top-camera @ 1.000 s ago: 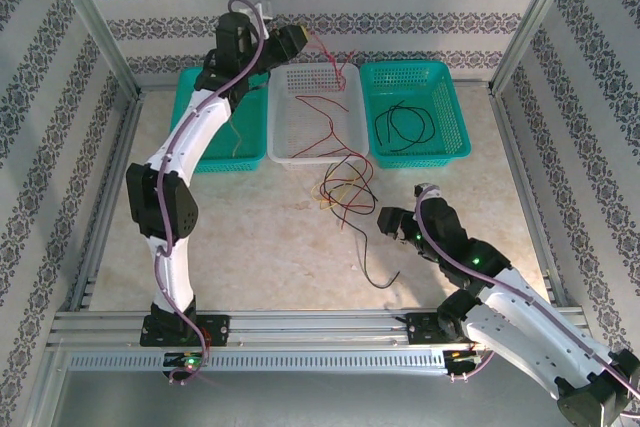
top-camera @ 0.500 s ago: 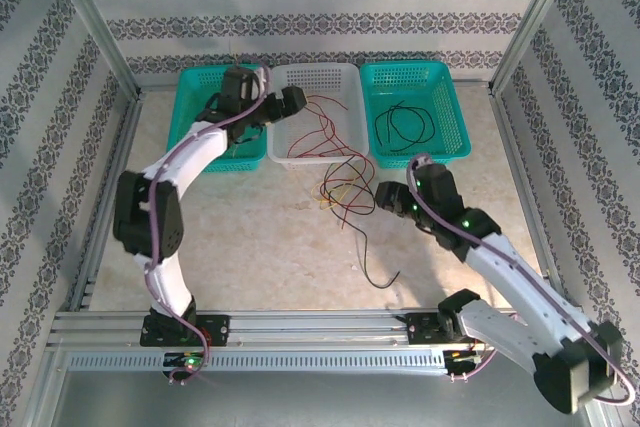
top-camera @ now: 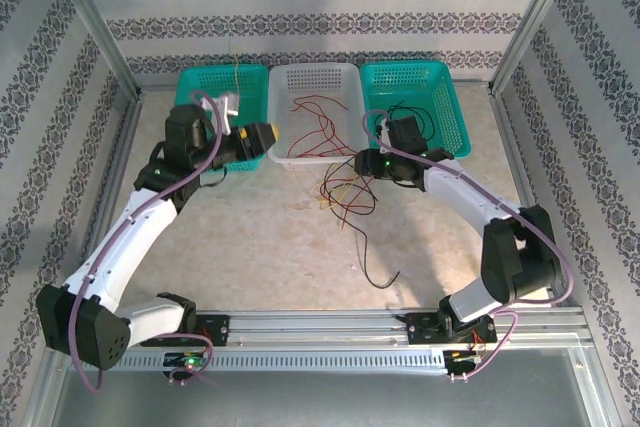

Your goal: Untangle the cables

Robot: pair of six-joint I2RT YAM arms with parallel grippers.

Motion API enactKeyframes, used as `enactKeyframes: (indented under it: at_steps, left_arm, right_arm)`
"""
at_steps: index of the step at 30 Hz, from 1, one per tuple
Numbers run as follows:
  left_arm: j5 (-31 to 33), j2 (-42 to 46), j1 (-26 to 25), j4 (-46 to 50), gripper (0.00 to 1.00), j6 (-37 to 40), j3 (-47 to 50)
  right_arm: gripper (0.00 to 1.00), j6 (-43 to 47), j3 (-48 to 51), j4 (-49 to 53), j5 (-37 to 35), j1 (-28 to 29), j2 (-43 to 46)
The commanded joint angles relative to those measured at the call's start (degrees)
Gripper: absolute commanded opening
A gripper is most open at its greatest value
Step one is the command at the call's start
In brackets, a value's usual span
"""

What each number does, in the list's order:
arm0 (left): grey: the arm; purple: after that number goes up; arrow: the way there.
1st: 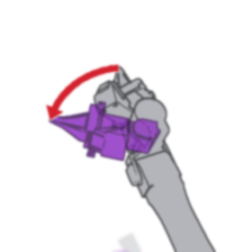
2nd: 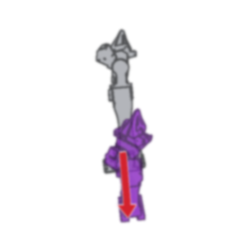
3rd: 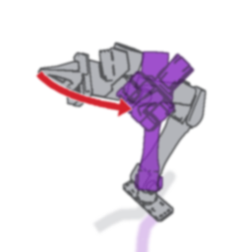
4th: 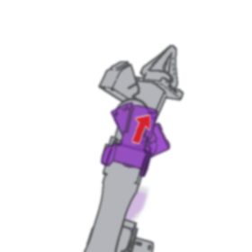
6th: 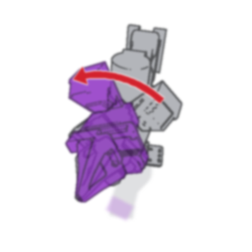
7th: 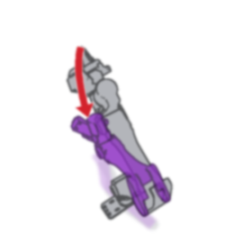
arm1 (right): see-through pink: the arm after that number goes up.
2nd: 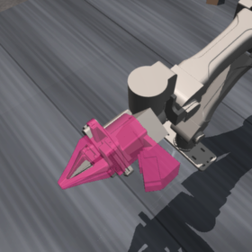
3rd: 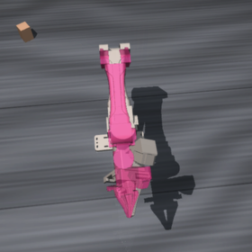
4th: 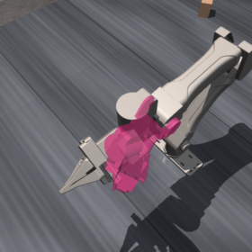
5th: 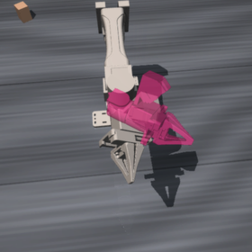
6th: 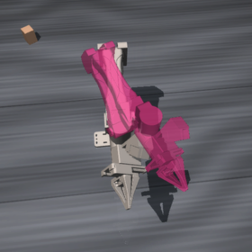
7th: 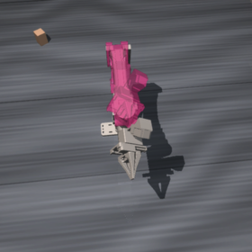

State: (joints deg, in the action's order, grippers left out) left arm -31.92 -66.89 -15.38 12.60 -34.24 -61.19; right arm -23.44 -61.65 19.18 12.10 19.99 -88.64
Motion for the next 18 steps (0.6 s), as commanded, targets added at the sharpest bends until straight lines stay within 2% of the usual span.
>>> enactKeyframes:
  at_steps: [1, 8, 10, 11, 15, 18]
  left_arm:
    - [-0.71, 5.16, -0.62, 4.79, 0.57, 1.18, 2.02]
    - [-1.24, 5.39, -0.54, 5.74, 0.42, 1.39, 0.23]
    - [-1.93, 4.55, -0.65, 5.1, 0.4, 0.94, -0.33]
    - [-2.08, 4.26, -0.69, 4.98, 0.38, 0.84, -0.65]
    - [-2.36, 3.9, -0.62, 4.89, 0.35, 0.75, -0.87]
    - [-2.44, 3.71, -0.77, 4.91, 0.33, 0.8, -0.24]
  right_arm:
    - [0.54, 4.47, -2.63, -0.88, -0.69, -0.3, -2.14]
    - [0.53, 7.63, -3.29, 0.12, -2.69, 0.84, -4.42]
    - [0.52, 9.23, -3.79, 1.4, -6.39, 1.26, -4.55]
    - [0.53, 9.99, -3.87, 1.74, -8.16, 1.37, -4.01]
    - [0.63, 11.8, -3.77, 1.15, -7.21, 1.19, -2.27]
    - [0.63, 12.51, -5.34, 1.75, -6.46, 1.26, -4.53]
